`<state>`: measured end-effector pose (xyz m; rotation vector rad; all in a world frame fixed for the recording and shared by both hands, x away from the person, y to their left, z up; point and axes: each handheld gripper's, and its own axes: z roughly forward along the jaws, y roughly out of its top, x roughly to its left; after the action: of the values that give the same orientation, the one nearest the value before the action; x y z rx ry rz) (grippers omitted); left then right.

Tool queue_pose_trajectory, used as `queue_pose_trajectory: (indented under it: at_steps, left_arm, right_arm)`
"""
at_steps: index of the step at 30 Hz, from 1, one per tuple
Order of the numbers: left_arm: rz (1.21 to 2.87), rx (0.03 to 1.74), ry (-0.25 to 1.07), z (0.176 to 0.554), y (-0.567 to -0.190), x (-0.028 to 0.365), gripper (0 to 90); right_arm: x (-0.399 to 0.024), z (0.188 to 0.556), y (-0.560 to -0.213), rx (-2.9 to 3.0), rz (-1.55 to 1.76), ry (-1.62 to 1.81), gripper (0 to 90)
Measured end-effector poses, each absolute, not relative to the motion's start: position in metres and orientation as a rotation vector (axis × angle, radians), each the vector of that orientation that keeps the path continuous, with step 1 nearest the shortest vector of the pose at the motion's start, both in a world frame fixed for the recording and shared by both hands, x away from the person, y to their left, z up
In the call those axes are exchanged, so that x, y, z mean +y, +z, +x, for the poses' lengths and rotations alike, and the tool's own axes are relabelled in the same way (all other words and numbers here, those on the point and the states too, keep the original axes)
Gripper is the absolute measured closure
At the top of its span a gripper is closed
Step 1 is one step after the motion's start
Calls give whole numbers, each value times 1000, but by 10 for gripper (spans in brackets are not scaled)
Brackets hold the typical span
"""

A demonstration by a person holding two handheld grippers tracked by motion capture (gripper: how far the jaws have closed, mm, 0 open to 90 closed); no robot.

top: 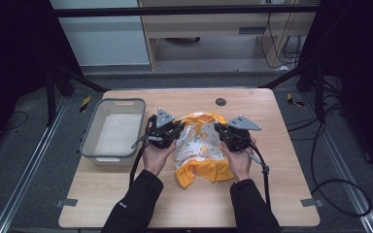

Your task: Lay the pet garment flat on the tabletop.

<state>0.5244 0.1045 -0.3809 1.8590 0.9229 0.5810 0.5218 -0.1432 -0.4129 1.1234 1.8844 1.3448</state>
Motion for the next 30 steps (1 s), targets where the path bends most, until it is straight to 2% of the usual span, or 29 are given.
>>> queue_pose_trajectory:
  at_steps: [1, 2, 4, 5, 6, 9, 10, 14, 22, 30]
  left_arm:
    - [1848, 941, 583, 529, -382, 103, 821]
    - [1828, 958, 596, 534, -383, 102, 774]
    - [1743, 1011, 595, 550, -384, 102, 616]
    - [1743, 1011, 595, 550, -384, 102, 566]
    - [1715, 1055, 576, 556, -384, 106, 523]
    - [1725, 1058, 575, 554, -384, 110, 448]
    - [1748, 1038, 609, 549, -384, 114, 438]
    - [1781, 1021, 612, 537, -385, 125, 416]
    - [1861, 981, 544, 506, -389, 144, 447]
    - [1924, 932, 534, 475, -394, 159, 472]
  right_arm:
    - [-143, 522, -413, 1884, 1123, 1345, 877]
    - [-140, 530, -414, 1873, 1152, 1310, 844]
    - [-138, 540, -416, 1856, 1166, 1234, 748]
    - [-138, 540, -416, 1856, 1166, 1234, 748]
    - [-138, 546, -417, 1840, 1186, 1173, 697]
    - [-145, 548, -417, 1818, 1210, 1166, 651]
    - [-153, 546, -415, 1813, 1198, 1152, 623]
    - [-169, 533, -410, 1841, 1179, 1153, 589]
    - [-195, 498, -402, 1919, 1162, 1220, 601]
    - [-210, 467, -402, 1983, 1136, 1242, 604]
